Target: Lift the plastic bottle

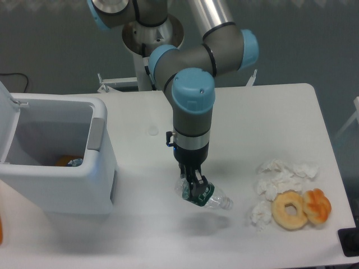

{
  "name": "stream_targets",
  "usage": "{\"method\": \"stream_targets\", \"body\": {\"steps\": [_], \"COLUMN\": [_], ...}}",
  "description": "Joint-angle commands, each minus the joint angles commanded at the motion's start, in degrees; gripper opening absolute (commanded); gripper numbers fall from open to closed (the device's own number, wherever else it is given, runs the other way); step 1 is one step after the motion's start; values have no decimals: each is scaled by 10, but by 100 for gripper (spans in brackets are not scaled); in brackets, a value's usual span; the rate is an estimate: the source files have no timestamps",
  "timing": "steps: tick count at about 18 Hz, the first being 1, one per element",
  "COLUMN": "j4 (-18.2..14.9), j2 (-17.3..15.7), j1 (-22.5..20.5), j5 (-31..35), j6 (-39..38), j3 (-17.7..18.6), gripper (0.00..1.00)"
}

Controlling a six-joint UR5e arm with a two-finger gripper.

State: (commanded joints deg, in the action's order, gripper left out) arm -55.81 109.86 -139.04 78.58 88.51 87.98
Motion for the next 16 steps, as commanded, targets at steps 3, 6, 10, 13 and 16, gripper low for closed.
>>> {"method": "stream_targets", "body": {"steps": [3,6,10,13,16], "j4": [0,1,1,0,1], "j2": [-8,-8,-12,-13,-19], "j1": [-11,-18,-18,-18,-18], "j5": [-20,-40,-42,-47,-47], "j6": [-10,-10,-10,-10,-10], "j3": [-9,-10,-10,-8,-3], "gripper": [62,62,62,62,62]}}
